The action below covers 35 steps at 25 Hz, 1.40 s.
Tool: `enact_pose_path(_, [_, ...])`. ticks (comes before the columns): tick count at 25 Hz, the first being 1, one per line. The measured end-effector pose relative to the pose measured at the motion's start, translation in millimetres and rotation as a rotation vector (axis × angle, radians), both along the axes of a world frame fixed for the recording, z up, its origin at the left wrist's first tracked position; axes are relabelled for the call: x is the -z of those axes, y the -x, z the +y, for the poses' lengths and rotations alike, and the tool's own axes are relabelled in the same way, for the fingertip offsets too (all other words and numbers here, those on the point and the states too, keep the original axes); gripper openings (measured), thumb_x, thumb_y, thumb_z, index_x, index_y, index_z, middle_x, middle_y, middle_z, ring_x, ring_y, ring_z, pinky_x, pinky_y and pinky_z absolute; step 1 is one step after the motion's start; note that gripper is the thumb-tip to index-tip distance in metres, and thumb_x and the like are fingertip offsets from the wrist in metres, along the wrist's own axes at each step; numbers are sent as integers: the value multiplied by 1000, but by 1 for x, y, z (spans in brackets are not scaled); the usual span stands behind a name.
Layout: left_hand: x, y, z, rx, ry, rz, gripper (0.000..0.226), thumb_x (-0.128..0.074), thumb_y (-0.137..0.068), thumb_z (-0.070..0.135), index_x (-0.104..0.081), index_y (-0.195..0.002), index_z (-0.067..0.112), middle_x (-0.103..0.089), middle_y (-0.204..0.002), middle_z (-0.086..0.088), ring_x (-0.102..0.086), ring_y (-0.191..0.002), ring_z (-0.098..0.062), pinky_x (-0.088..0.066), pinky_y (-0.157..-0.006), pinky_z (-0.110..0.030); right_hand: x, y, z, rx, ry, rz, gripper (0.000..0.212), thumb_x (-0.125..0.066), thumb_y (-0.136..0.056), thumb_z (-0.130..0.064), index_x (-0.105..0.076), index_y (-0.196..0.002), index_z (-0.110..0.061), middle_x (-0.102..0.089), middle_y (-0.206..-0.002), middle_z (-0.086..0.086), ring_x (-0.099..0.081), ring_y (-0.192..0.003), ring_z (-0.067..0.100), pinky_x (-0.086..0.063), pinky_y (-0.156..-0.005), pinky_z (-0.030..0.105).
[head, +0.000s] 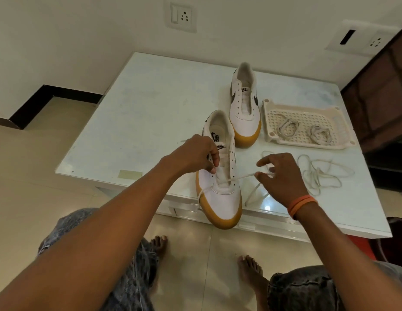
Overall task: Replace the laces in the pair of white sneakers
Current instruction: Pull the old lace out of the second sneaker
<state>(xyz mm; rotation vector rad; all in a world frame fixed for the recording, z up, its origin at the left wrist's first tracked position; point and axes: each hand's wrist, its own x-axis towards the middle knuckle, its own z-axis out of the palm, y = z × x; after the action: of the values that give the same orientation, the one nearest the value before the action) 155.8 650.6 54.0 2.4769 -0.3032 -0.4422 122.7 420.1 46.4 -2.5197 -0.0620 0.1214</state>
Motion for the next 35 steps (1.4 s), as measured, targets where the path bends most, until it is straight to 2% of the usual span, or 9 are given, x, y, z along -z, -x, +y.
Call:
enact_pose_path(3, [-2,-10,-4,61,-109,8,19,-86,-70,21,-75,-85,17,-70,-98,-1,-64,-89,-17,-54,-84,-30,11,12,36,-191,55,-43,17,-70,-85,-24,-68,-102,-22,-42,-131,7,-52,-114,23,-46,-92,37])
enact_pose_path(6, [-1,-12,-9,74,-157,5,19,-84,-73,23,-75,-88,15,-67,-97,2,-63,-89,-16,-51,-83,-26,23,20,61,-251,243,-31,11,-66,-89,-21,-68,-99,-19,-34,-145,8,-58,-109,30,-52,-90,41])
enact_pose_path(10, [-4,-15,-6,88,-165,30,19,-85,-72,22,-75,-87,15,-69,-98,1,-64,-91,-16,-52,-83,-27,17,10,57,-202,168,11,7,-63,-89,-10,-62,-92,-16,-34,-134,6,-61,-90,25,-54,-84,36])
enact_pose_path(15, [-8,-16,-5,106,-171,52,20,-86,-70,20,-76,-86,14,-69,-92,2,-64,-87,-14,-50,-74,-23,-11,-17,7,55,67,16,9,-62,-90,-8,-64,-87,-16,-39,-116,7,-48,-86,15,-40,-84,23])
enact_pose_path(19, [-9,-19,-9,128,-208,65,20,-86,-71,21,-76,-87,14,-66,-90,4,-61,-81,-11,-46,-66,-18,-2,-2,26,-71,90,-73,20,-68,-85,-14,-63,-104,-21,-35,-132,8,-53,-103,26,-47,-95,46])
enact_pose_path(23, [-8,-19,-11,118,-229,54,19,-84,-72,21,-76,-88,14,-68,-94,2,-61,-82,-11,-41,-61,-13,22,17,65,-245,269,-39,21,-67,-87,-21,-68,-108,-23,-31,-148,12,-40,-131,37,-38,-105,55])
enact_pose_path(27, [-7,-19,-10,119,-228,62,20,-84,-73,22,-75,-89,14,-68,-96,1,-63,-89,-16,-43,-66,-15,22,11,60,-175,262,-71,8,-67,-86,-13,-67,-92,-18,-39,-136,10,-56,-108,32,-48,-93,48])
enact_pose_path(30, [-8,-21,-8,130,-215,73,19,-85,-71,21,-75,-86,15,-66,-91,4,-63,-87,-15,-48,-70,-21,8,-5,34,-63,193,-84,10,-65,-88,-9,-66,-91,-19,-37,-124,6,-56,-96,24,-50,-89,44])
enact_pose_path(35, [-11,-21,-9,132,-214,93,17,-85,-71,20,-75,-84,14,-64,-82,7,-60,-79,-11,-44,-62,-18,-3,-21,-2,83,107,23,9,-60,-92,-13,-59,-87,-21,-37,-124,12,-52,-104,29,-44,-95,42])
